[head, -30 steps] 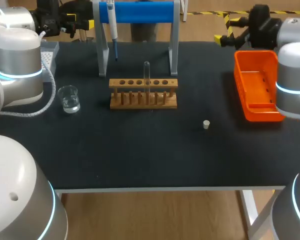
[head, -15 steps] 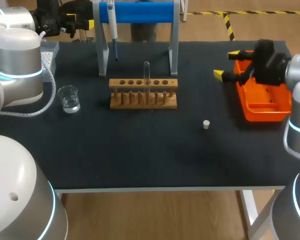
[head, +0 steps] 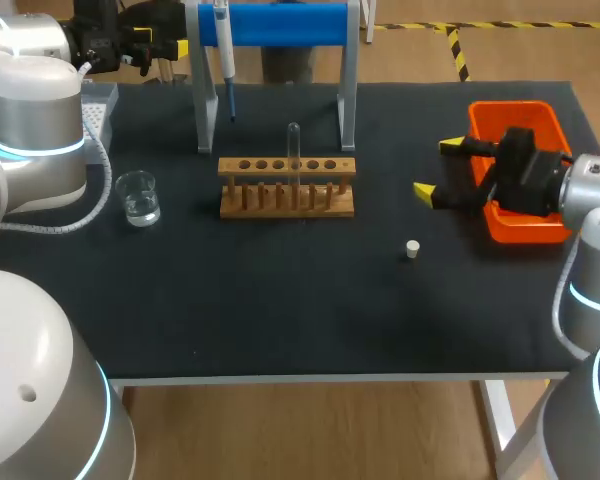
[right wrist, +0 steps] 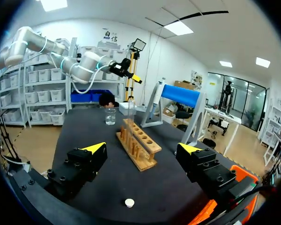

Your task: Invert the test tube, pick up the pipette, mount the tip to pipette, aspirate from beaker and dispense into the tube, eject the tip, return the pipette, and cap with the stopper.

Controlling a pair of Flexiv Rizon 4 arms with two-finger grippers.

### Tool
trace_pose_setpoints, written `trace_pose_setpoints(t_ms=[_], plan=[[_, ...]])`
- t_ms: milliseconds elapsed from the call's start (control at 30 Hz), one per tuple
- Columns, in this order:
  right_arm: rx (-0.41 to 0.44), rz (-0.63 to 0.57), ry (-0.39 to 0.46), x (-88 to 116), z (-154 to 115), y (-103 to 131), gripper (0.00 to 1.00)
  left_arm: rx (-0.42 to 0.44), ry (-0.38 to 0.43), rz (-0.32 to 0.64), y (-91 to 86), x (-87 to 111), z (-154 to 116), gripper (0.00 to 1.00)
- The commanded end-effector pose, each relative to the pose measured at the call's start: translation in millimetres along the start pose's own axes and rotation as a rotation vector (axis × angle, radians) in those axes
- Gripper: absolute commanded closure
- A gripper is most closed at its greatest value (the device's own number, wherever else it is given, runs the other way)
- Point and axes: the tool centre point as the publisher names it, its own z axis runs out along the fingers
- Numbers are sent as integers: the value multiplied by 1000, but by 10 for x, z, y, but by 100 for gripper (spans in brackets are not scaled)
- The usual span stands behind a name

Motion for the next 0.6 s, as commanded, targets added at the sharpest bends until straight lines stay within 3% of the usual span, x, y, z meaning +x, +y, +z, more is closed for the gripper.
trace_pose_setpoints(t_ms=[33,367,600], plan=[[2,0,0,29,-35,-14,0,5,-1,0,11,1,7,0],[2,0,0,29,-35,-14,0,5,-1,0,11,1,7,0],[2,0,0,29,-35,-14,0,6,-3,25,101,606,-168,0]])
